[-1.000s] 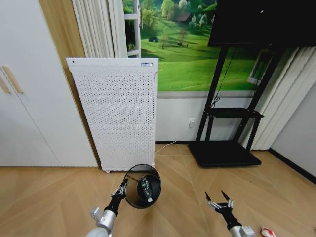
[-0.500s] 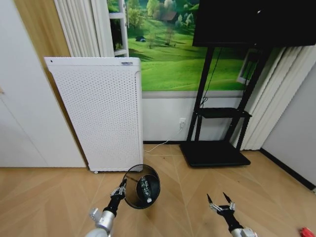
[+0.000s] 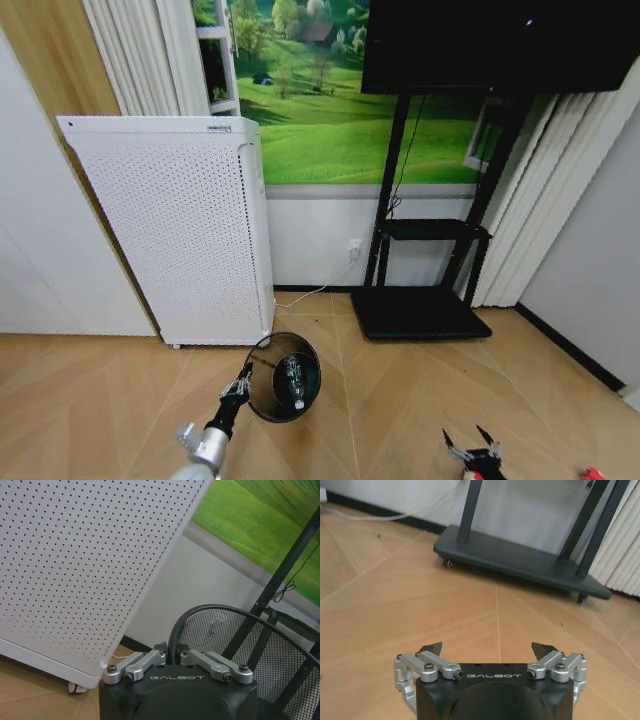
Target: Pick up the trash bin and place the garbage on the floor into it.
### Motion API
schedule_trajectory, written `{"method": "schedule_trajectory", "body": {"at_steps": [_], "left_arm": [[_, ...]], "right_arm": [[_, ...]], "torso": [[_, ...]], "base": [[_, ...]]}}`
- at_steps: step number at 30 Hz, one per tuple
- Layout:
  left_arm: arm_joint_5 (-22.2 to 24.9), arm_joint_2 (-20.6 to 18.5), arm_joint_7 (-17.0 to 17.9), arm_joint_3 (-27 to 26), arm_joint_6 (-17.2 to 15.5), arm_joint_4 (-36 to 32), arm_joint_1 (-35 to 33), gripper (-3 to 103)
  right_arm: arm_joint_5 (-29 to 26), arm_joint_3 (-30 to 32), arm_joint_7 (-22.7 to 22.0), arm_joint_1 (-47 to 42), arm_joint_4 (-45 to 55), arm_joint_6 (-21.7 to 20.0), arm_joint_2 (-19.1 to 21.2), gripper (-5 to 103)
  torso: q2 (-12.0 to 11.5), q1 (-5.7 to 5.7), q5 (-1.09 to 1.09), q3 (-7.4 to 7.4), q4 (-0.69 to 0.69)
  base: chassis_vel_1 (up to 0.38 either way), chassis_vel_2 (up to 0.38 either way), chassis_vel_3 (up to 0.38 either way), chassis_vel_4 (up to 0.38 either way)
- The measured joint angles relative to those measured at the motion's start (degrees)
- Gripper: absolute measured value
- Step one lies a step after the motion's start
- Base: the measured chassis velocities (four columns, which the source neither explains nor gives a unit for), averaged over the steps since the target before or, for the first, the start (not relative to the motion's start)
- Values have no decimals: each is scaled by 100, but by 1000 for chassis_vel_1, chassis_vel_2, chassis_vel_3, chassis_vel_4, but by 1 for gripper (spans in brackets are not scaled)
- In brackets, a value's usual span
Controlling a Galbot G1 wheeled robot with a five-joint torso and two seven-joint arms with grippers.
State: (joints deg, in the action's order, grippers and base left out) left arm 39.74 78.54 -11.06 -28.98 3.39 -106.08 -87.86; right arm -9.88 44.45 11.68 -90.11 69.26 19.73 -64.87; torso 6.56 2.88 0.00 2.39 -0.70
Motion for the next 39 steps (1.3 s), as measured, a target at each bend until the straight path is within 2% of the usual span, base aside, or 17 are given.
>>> {"method": "schedule_trajectory", "body": {"at_steps": [4, 12, 16, 22, 24, 25, 27, 30, 32, 33, 36, 37, 39], "left_arm": [[0, 23, -34, -5, 15, 25, -6, 7], [-48, 79, -41, 29, 21, 19, -5, 7], [-54, 78, -40, 30, 21, -1, -2, 7], [-82, 49, -38, 27, 22, -2, 19, 7], [-268, 14, -55, 37, 62, 39, 66, 7], [-268, 14, -55, 37, 62, 39, 66, 7], [-325, 21, -62, 72, 73, 33, 76, 7], [-339, 24, -62, 83, 76, 21, 74, 7], [-343, 26, -73, 87, 85, 6, 68, 7], [-343, 26, -73, 87, 85, 6, 68, 7], [-342, 19, -84, 76, 92, 6, 59, 7], [-342, 19, -84, 76, 92, 6, 59, 7], [-340, 7, -92, 66, 94, 6, 48, 7]], "right_arm": [[69, 20, 18, 85, -336, -71, 156, 92], [276, -13, -61, 312, -808, -445, 239, 85], [303, -35, -30, 294, -843, -548, 194, 90], [369, -43, 60, 285, -892, -588, 144, 87], [427, -50, 127, 286, -899, -670, 115, 80], [427, -50, 127, 286, -899, -670, 115, 80], [519, -69, 135, 357, -993, -727, 43, 69], [579, -70, 136, 383, -1023, -747, 15, 63], [683, -64, 153, 425, -1074, -751, -20, 53], [683, -64, 153, 425, -1074, -751, -20, 53], [720, -64, 149, 455, -1097, -754, -40, 37], [720, -64, 149, 455, -1097, -754, -40, 37], [727, -64, 149, 464, -1100, -753, -35, 25]], "torso": [[0, 0, 0, 0, 0], [0, 0, 0, 0, 2], [0, 0, 0, 0, 1], [0, 0, 0, 0, 0], [0, -1, -1, 0, 1], [0, -1, -1, 0, 1], [0, -1, 0, 0, 1], [0, -1, -1, 0, 1], [0, -1, -1, 0, 1], [0, -1, -1, 0, 1], [0, -1, -2, 0, 1], [0, -1, -2, 0, 1], [0, -1, -1, 0, 2]], "base": [[22, 9, -28, -21], [0, 0, 0, 0], [0, 0, 0, 0], [0, 0, 0, 0], [0, 0, 0, 0], [0, 0, 0, 0], [0, 0, 0, 0], [0, 0, 0, 0], [0, 0, 0, 0], [0, 0, 0, 0], [0, 0, 0, 0], [0, 0, 0, 0], [0, 0, 0, 0]]}}
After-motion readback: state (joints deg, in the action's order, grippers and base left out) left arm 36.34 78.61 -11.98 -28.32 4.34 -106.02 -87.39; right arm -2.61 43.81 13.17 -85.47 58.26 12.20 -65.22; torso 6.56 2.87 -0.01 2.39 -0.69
